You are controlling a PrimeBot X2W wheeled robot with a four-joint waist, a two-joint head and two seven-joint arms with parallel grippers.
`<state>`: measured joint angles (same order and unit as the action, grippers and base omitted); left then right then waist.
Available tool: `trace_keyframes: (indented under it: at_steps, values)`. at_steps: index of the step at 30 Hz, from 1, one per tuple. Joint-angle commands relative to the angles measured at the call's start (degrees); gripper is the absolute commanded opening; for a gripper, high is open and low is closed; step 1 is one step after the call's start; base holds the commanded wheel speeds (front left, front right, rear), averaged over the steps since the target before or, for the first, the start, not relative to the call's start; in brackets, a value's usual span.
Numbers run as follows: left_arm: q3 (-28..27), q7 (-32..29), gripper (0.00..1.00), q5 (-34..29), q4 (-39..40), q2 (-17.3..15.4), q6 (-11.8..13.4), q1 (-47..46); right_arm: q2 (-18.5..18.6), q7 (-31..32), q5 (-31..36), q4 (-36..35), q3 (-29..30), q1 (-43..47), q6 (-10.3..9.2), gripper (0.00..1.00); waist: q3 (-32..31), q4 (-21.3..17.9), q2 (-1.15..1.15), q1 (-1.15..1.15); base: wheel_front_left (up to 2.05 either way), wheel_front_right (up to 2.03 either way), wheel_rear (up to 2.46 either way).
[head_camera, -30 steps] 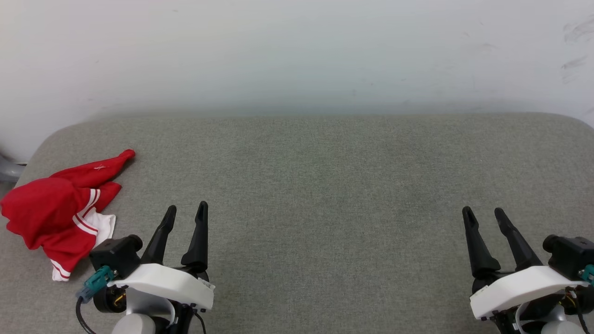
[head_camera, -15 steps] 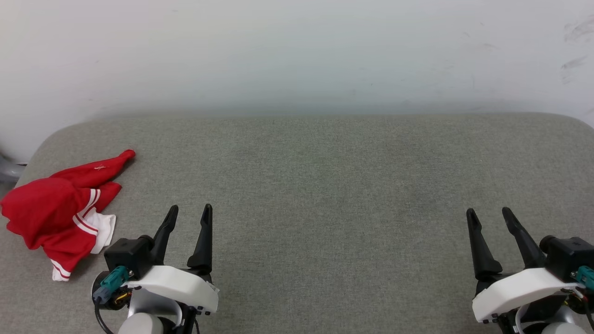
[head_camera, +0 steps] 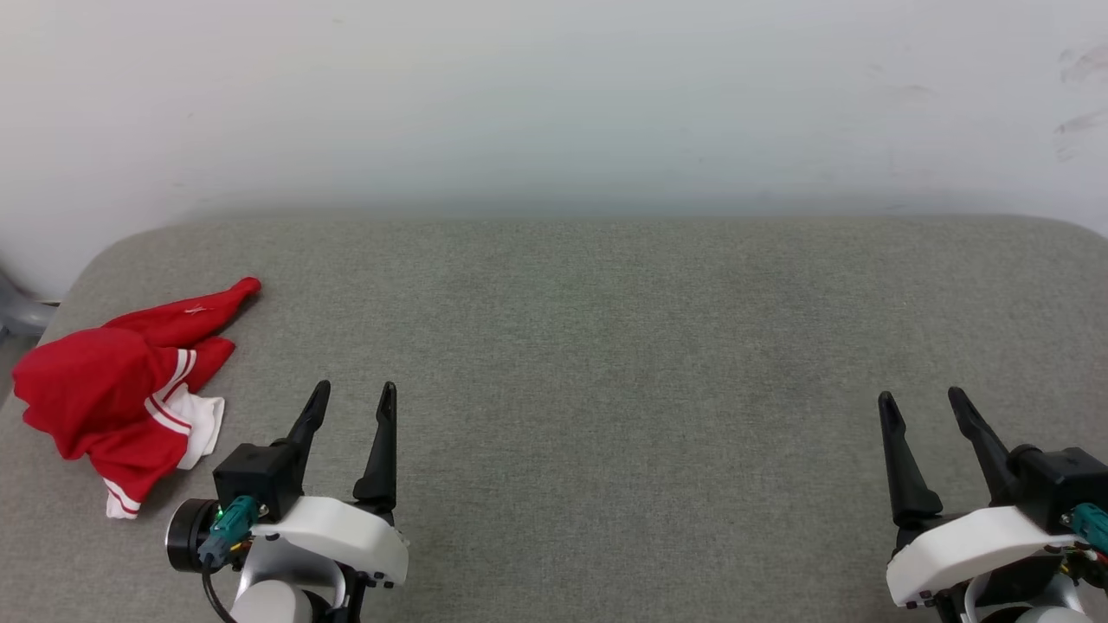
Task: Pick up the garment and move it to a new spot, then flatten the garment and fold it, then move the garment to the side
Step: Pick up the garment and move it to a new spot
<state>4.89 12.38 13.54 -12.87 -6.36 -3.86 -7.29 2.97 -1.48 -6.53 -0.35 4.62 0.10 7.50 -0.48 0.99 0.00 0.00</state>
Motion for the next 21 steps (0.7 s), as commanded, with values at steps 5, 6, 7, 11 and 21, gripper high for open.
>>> trace_keyframes:
  at_steps: [5,6,7,11,21]
  values:
    - [-0.05,0.93,1.00,-2.65,-0.63,0.14,0.51,-1.17,-0.10,-0.44,2.02,-0.73,-0.03,0.15,-0.02,1.00,-0.09,2.29,0.00,0.00,0.00,0.00,0.00]
    - [-0.12,1.03,1.00,-3.04,-0.68,0.14,0.62,-1.24,-0.10,-0.47,2.43,-0.73,-0.14,0.10,-0.02,1.00,-0.11,2.89,0.00,0.00,0.00,0.00,0.00]
    - [-0.22,1.15,1.00,-3.40,-0.77,0.20,0.77,-1.37,-0.10,-0.53,2.78,-0.76,-0.19,0.11,-0.02,1.00,-0.12,3.62,0.00,0.00,0.00,0.00,0.00]
    - [-0.45,1.57,1.00,-4.75,-1.08,0.42,1.12,-1.60,-0.10,-0.62,3.72,-0.75,-0.50,0.26,-0.02,1.00,-0.24,7.00,0.00,0.00,0.00,0.00,0.00]
    - [-1.44,2.58,1.00,-7.57,-1.72,0.74,1.42,-1.41,-0.09,-1.58,5.78,-0.42,-1.31,-0.40,-0.03,1.00,-0.64,16.21,0.00,0.00,0.00,0.00,0.00]
